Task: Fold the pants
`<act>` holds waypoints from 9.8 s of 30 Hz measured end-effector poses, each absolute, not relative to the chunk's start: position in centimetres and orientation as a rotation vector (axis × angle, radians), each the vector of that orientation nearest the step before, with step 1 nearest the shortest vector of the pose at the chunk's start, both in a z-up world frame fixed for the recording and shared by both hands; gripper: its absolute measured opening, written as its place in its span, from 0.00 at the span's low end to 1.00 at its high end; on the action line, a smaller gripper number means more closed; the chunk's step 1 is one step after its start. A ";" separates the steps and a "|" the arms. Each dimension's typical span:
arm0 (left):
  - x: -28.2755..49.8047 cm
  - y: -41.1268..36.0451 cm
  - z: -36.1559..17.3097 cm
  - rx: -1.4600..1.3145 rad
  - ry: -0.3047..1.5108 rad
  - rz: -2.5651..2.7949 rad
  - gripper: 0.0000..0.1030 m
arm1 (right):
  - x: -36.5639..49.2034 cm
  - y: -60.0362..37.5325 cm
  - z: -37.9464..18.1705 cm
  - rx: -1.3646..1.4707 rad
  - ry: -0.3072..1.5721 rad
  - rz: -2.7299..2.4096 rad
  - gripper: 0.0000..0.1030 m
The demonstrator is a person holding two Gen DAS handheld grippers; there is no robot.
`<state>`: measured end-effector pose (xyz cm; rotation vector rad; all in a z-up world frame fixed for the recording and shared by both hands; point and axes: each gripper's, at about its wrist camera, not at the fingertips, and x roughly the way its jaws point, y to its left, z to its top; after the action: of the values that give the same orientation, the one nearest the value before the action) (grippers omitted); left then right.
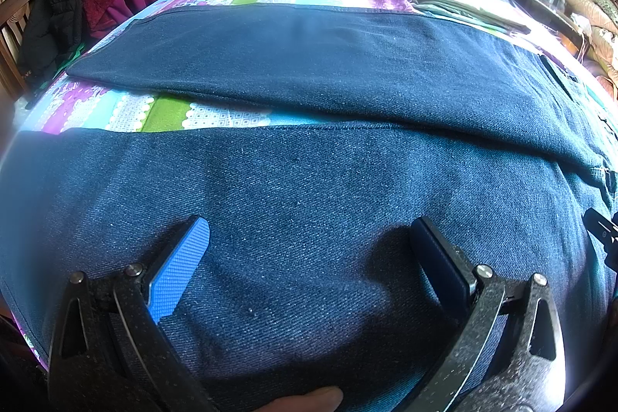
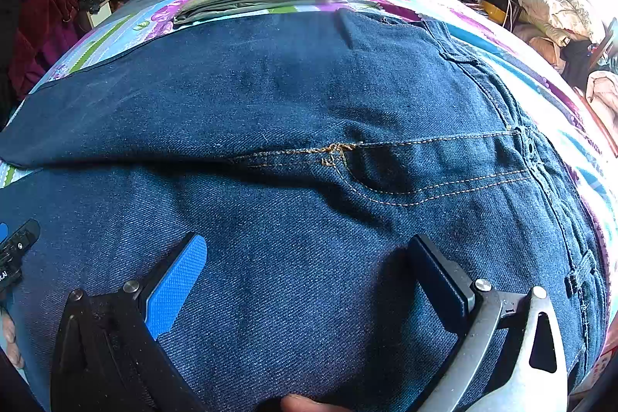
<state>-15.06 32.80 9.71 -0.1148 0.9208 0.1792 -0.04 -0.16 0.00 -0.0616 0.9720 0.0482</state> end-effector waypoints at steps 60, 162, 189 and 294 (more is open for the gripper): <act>-14.9 32.5 9.5 -0.129 0.920 0.171 1.00 | -0.3 0.0 0.0 -0.055 0.969 0.052 1.00; 10.8 70.5 9.9 -0.344 0.851 0.469 0.70 | 5.2 -14.4 9.4 -0.022 0.849 -0.269 0.94; 11.2 70.9 9.4 -0.349 0.813 0.430 0.21 | 32.5 -17.2 -0.3 0.223 1.040 -0.045 0.33; -37.0 71.6 8.7 -1.127 0.559 0.290 0.04 | -11.7 -24.3 3.6 0.728 0.974 0.017 0.04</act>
<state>-36.95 71.65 8.72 -1.1269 0.5591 0.2902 -11.69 -24.33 3.60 0.7283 0.9742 0.0173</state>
